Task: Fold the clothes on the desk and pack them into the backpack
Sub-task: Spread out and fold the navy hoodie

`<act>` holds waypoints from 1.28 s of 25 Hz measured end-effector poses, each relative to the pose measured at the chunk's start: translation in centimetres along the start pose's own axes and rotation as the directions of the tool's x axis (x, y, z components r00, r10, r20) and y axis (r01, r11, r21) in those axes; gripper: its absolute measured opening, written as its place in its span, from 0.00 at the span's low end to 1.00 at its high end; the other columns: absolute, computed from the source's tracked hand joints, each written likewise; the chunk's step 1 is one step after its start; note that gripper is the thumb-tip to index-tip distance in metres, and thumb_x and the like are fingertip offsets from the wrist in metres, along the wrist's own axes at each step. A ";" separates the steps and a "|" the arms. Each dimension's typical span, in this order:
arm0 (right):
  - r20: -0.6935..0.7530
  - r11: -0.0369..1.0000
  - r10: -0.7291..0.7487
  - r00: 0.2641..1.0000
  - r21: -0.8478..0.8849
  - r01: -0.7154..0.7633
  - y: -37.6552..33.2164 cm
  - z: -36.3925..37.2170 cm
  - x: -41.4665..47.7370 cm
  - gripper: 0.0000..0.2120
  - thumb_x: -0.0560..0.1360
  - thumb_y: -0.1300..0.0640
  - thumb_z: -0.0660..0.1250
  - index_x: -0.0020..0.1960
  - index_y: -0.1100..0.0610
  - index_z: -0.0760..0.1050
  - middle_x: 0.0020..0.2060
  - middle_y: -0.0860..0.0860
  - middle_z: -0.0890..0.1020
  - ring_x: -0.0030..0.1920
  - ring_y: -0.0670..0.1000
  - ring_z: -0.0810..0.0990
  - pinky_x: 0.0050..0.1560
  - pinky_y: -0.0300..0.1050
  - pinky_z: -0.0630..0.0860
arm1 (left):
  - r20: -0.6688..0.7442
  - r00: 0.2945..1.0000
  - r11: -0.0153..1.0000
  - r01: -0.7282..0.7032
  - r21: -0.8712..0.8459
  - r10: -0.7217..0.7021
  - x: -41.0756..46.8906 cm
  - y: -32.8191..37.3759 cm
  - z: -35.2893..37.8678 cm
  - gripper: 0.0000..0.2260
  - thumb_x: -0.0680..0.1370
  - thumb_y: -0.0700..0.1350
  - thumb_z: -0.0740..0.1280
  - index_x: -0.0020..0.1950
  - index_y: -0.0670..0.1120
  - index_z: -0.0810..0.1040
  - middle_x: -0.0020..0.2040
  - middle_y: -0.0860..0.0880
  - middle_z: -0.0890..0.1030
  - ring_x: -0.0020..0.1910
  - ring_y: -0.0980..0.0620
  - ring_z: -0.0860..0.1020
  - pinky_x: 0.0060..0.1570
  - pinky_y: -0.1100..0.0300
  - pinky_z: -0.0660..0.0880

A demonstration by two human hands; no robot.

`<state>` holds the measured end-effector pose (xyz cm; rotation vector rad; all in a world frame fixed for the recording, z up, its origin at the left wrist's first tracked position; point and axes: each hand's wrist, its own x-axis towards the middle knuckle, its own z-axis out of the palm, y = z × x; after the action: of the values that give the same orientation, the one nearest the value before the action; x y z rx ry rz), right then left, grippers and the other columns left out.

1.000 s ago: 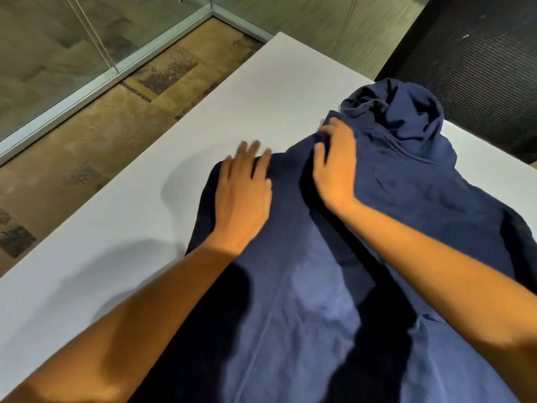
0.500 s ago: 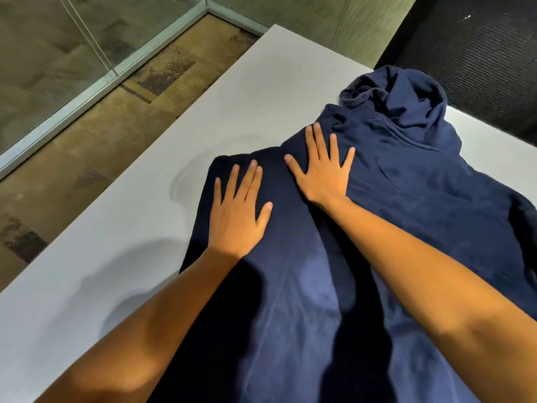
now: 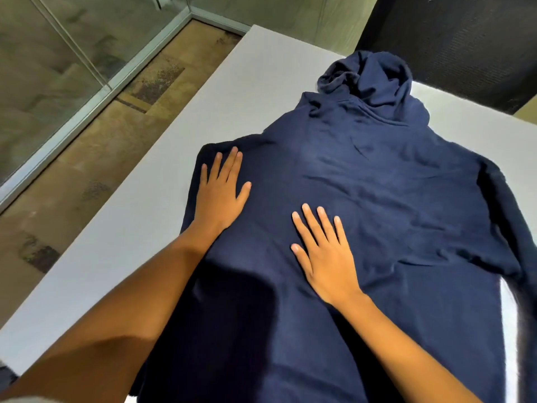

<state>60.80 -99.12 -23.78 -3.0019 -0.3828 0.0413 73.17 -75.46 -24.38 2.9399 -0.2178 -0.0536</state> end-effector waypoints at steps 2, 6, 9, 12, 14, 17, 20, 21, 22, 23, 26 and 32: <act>-0.038 0.995 0.020 0.999 0.098 -0.016 0.5 -0.8 -2.2 0.24 0.84 0.47 0.47 0.78 0.53 0.57 0.78 0.51 0.57 0.78 0.55 0.54 0.76 0.56 0.53 | 0.024 0.999 0.999 0.034 -0.010 -0.033 -2.3 1.2 0.0 0.29 0.82 0.56 0.48 0.80 0.44 0.50 0.80 0.48 0.51 0.78 0.43 0.51 0.74 0.40 0.53; -0.155 0.942 0.171 0.973 0.315 -0.116 0.5 -1.9 -8.9 0.23 0.83 0.54 0.52 0.76 0.60 0.61 0.77 0.53 0.60 0.78 0.53 0.55 0.77 0.52 0.51 | 0.008 0.998 0.998 0.057 0.011 -0.058 -12.5 4.4 0.7 0.28 0.81 0.56 0.45 0.79 0.45 0.55 0.79 0.47 0.56 0.77 0.44 0.56 0.73 0.41 0.56; -0.086 0.970 0.172 0.981 0.190 -0.154 0.7 -1.3 -14.6 0.27 0.82 0.49 0.50 0.78 0.60 0.55 0.78 0.53 0.54 0.78 0.53 0.52 0.77 0.51 0.51 | -0.037 0.997 0.997 0.074 0.028 -0.073 -19.7 4.6 1.0 0.26 0.81 0.54 0.49 0.78 0.49 0.58 0.78 0.48 0.58 0.76 0.45 0.59 0.72 0.39 0.59; 0.023 0.977 0.213 0.977 0.020 -0.214 0.4 -0.9 -18.6 0.29 0.82 0.44 0.46 0.79 0.56 0.54 0.79 0.52 0.52 0.78 0.55 0.51 0.75 0.58 0.55 | -0.010 0.997 0.996 0.074 0.042 -0.074 -22.3 3.8 0.6 0.26 0.81 0.55 0.48 0.79 0.51 0.57 0.79 0.48 0.57 0.77 0.44 0.57 0.72 0.39 0.58; 0.049 0.967 0.255 0.966 -0.039 -0.254 -0.6 -0.8 -20.6 0.29 0.82 0.43 0.46 0.79 0.53 0.53 0.79 0.52 0.52 0.78 0.57 0.51 0.74 0.63 0.55 | 0.015 0.999 0.997 0.051 0.057 -0.052 -22.4 3.4 0.3 0.26 0.81 0.57 0.47 0.79 0.52 0.55 0.79 0.49 0.56 0.77 0.44 0.56 0.73 0.39 0.57; 0.024 0.958 0.281 0.959 -0.064 -0.279 -2.3 -0.4 -23.1 0.28 0.81 0.42 0.47 0.79 0.50 0.53 0.79 0.52 0.54 0.78 0.59 0.52 0.73 0.67 0.54 | 0.050 0.999 0.999 -0.004 0.053 0.002 -22.1 2.5 0.5 0.27 0.81 0.58 0.46 0.79 0.53 0.53 0.79 0.48 0.54 0.78 0.44 0.54 0.73 0.40 0.54; 0.010 0.958 0.283 0.959 -0.048 -0.282 -3.1 -0.7 -24.2 0.26 0.82 0.43 0.47 0.78 0.48 0.55 0.78 0.52 0.56 0.77 0.60 0.54 0.73 0.68 0.53 | 0.047 0.999 0.998 -0.014 0.062 0.011 -22.2 2.3 0.4 0.26 0.82 0.57 0.49 0.79 0.52 0.53 0.79 0.48 0.55 0.77 0.43 0.54 0.72 0.38 0.54; 0.010 0.959 0.281 0.960 -0.025 -0.281 -3.2 -0.9 -24.3 0.26 0.82 0.43 0.47 0.78 0.48 0.56 0.78 0.51 0.57 0.77 0.59 0.55 0.73 0.68 0.53 | 0.042 0.999 0.999 0.012 0.043 -0.014 -22.3 2.8 0.3 0.25 0.83 0.55 0.52 0.79 0.51 0.54 0.79 0.47 0.55 0.77 0.42 0.54 0.72 0.37 0.54; 0.008 0.960 0.280 0.960 0.016 -0.280 -3.2 -1.1 -24.4 0.25 0.82 0.43 0.47 0.78 0.47 0.58 0.78 0.50 0.58 0.77 0.58 0.56 0.74 0.66 0.52 | 0.052 0.997 0.999 0.053 0.007 -0.053 -22.5 3.6 0.2 0.25 0.83 0.53 0.55 0.79 0.50 0.55 0.79 0.47 0.54 0.78 0.41 0.53 0.72 0.36 0.54; -0.003 0.955 0.282 0.959 0.092 -0.281 -3.0 -1.3 -24.6 0.24 0.82 0.44 0.47 0.77 0.47 0.61 0.77 0.49 0.61 0.77 0.56 0.57 0.74 0.62 0.52 | 0.071 0.993 0.995 0.096 -0.036 -0.093 -22.9 4.6 0.0 0.26 0.82 0.53 0.56 0.79 0.50 0.56 0.79 0.47 0.54 0.78 0.41 0.52 0.73 0.35 0.52; -0.115 0.841 0.407 0.906 0.434 -0.323 -1.5 -2.5 -25.7 0.20 0.82 0.50 0.53 0.71 0.53 0.70 0.69 0.47 0.72 0.71 0.52 0.69 0.74 0.44 0.56 | 0.097 0.993 0.991 0.075 -0.109 -0.065 -25.1 7.8 -0.3 0.28 0.81 0.58 0.50 0.79 0.48 0.57 0.79 0.46 0.56 0.78 0.43 0.53 0.73 0.38 0.50; -0.284 0.595 0.792 0.541 0.559 -0.577 3.4 -5.1 -32.1 0.18 0.75 0.70 0.63 0.64 0.61 0.73 0.62 0.56 0.76 0.63 0.56 0.72 0.66 0.47 0.66 | 0.139 0.941 0.951 -0.303 -0.067 0.310 -29.8 14.2 0.3 0.26 0.81 0.58 0.47 0.79 0.50 0.57 0.79 0.49 0.55 0.77 0.47 0.57 0.73 0.41 0.56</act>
<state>30.80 -111.05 -18.68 -2.3815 0.8237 -0.5340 41.63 -84.79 -21.24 2.8212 -0.6848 -0.2291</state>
